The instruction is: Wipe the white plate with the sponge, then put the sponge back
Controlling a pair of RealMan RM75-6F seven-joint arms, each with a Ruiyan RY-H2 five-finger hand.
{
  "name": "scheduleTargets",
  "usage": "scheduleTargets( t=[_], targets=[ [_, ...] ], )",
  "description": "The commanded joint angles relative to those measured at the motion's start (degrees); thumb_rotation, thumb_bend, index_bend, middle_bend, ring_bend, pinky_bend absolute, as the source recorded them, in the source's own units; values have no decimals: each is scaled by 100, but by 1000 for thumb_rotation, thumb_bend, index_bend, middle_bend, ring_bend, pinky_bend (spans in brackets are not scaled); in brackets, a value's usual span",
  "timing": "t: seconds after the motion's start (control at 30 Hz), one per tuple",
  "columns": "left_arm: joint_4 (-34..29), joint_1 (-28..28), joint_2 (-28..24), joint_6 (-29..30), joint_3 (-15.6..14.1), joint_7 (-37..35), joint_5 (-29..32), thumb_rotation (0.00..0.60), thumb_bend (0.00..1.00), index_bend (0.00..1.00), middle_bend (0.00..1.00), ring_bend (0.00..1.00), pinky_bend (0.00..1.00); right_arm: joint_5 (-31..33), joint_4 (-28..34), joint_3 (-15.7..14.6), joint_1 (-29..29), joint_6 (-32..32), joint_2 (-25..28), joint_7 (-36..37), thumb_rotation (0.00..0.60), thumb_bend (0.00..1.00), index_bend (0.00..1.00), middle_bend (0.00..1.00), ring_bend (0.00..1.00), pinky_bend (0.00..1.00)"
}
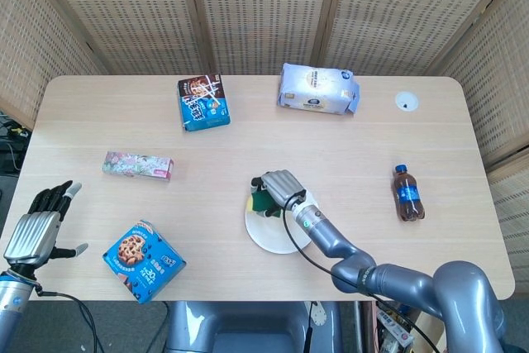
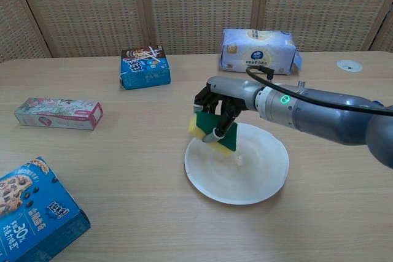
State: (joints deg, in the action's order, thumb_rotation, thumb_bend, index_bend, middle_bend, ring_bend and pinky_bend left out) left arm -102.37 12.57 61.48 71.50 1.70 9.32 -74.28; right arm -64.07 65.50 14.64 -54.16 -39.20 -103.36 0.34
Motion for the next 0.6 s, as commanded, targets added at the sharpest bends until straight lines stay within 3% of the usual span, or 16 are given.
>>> scheduleTargets(
  t=[0.03, 0.6],
  targets=[
    [5, 8, 12, -17, -2, 12, 11, 600, 0, 0, 0, 0, 0, 42, -91, -81, 67, 40, -88, 52, 600, 496, 604, 501, 371, 433],
    [49, 38, 52, -87, 7, 47, 105, 600, 0, 0, 0, 0, 0, -258, -907, -250, 115, 300, -590, 623, 600, 496, 614, 508, 376, 433]
  ],
)
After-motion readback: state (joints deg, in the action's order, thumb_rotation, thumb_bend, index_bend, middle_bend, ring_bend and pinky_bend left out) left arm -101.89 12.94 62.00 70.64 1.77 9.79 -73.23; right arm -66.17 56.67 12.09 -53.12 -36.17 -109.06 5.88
